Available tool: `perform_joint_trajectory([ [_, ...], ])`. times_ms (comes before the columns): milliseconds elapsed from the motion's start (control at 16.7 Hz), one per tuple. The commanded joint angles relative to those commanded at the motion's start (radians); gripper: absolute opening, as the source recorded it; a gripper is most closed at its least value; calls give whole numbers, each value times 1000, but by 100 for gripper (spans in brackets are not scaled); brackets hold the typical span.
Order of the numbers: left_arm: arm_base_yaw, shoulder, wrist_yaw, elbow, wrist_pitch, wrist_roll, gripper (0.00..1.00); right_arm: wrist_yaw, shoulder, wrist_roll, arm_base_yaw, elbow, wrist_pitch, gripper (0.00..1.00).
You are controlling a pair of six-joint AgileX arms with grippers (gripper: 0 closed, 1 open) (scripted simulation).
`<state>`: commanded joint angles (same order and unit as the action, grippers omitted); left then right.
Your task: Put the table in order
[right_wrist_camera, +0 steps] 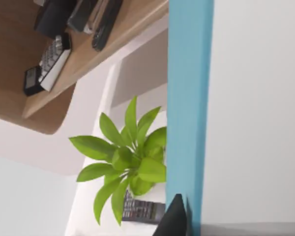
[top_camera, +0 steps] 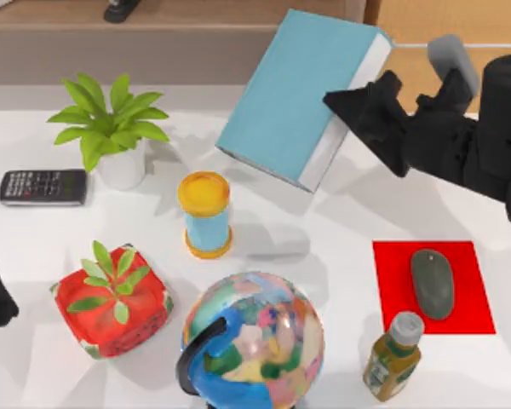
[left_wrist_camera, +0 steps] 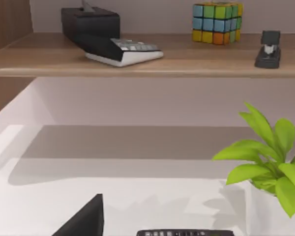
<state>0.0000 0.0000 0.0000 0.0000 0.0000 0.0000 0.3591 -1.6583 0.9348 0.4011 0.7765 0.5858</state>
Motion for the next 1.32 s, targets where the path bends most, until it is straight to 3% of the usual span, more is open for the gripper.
perform_joint_trajectory([
  [360,0,0,0,0,0,0,100,192,65,268,-379,-177,25,0],
  [780,0,0,0,0,0,0,100,176,-44,468,-824,-49,84,0],
  [1020,0,0,0,0,0,0,100,125,-164,511,-921,74,106,0],
  [1320,0,0,0,0,0,0,100,105,-225,518,-923,123,111,0],
])
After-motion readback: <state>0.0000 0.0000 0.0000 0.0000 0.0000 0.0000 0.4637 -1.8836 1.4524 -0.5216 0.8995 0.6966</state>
